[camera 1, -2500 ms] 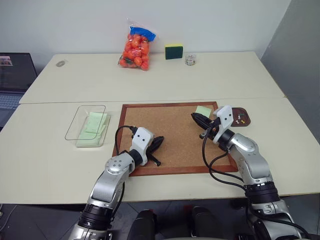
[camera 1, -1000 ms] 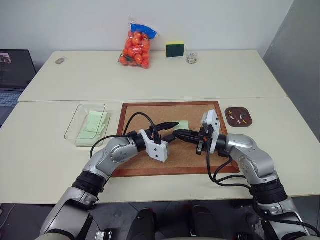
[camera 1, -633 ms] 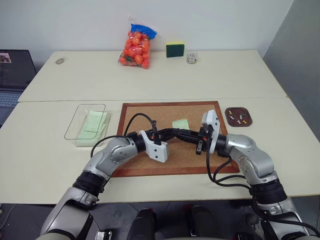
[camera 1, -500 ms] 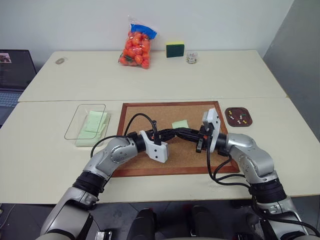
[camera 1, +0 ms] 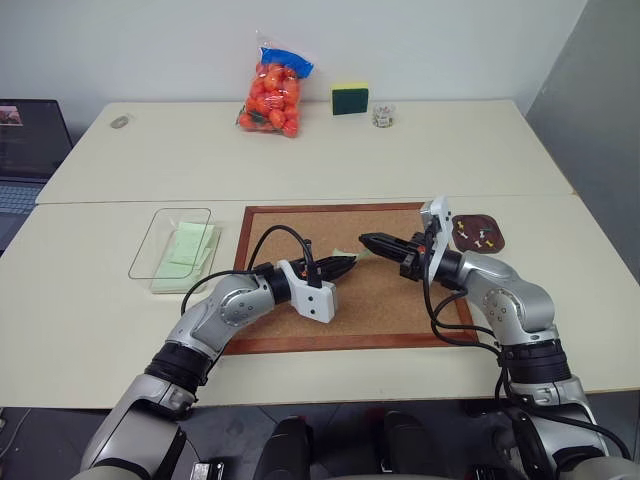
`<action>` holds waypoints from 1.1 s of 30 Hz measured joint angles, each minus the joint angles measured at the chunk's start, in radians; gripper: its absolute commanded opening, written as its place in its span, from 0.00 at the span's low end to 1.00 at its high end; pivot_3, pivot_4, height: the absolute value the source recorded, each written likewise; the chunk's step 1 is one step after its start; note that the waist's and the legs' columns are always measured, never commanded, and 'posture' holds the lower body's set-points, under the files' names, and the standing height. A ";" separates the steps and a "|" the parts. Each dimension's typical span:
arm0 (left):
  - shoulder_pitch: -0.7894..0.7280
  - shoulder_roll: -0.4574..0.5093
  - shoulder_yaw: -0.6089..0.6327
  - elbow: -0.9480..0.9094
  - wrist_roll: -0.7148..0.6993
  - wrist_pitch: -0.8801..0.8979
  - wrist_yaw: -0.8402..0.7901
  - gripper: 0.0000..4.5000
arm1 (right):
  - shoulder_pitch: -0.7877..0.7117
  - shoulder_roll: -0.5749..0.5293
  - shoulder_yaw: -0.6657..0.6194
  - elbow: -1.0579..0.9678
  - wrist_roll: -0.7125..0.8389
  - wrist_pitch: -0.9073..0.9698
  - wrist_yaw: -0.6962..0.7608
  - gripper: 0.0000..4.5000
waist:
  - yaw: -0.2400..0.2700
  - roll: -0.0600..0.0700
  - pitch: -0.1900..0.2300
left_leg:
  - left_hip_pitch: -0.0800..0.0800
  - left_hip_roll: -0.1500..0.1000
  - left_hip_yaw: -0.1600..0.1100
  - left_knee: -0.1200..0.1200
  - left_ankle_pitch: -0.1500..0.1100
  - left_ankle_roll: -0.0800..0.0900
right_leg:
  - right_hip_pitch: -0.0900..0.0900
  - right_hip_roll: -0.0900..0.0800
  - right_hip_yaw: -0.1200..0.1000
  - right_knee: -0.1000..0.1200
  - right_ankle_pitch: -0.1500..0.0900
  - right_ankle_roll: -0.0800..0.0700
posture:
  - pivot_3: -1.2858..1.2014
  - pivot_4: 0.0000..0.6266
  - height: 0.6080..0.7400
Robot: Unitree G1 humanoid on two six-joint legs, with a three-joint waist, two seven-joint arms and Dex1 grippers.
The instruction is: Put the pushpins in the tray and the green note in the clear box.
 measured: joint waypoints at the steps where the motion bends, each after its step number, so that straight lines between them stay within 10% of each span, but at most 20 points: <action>1: 0.001 0.000 0.000 -0.001 0.000 0.002 0.002 0.01 | -0.003 0.000 0.000 0.000 0.000 0.000 -0.002 0.00 | 0.000 0.000 0.000 | 0.000 0.000 0.000 0.000 0.000 0.000 | 0.000 0.000 0.000 0.000 0.000 0.000 | 0.52 0.24 1.00; 22: 0.017 0.005 0.002 -0.013 0.001 0.046 0.009 0.01 | -0.026 0.030 -0.054 0.030 0.005 0.000 -0.055 0.00 | -0.002 0.000 0.000 | 0.001 0.000 0.000 0.000 0.000 0.000 | 0.000 0.000 0.000 0.001 0.000 0.000 | 0.52 0.24 1.00; 33: 0.150 -0.136 0.035 -0.346 -0.434 0.528 -0.193 0.01 | -0.066 0.002 -0.252 0.257 -0.173 -0.231 -0.439 0.00 | 0.001 0.000 0.000 | -0.001 0.000 0.002 0.001 0.000 0.000 | 0.000 -0.002 0.002 0.001 0.001 0.000 | 0.52 0.24 1.00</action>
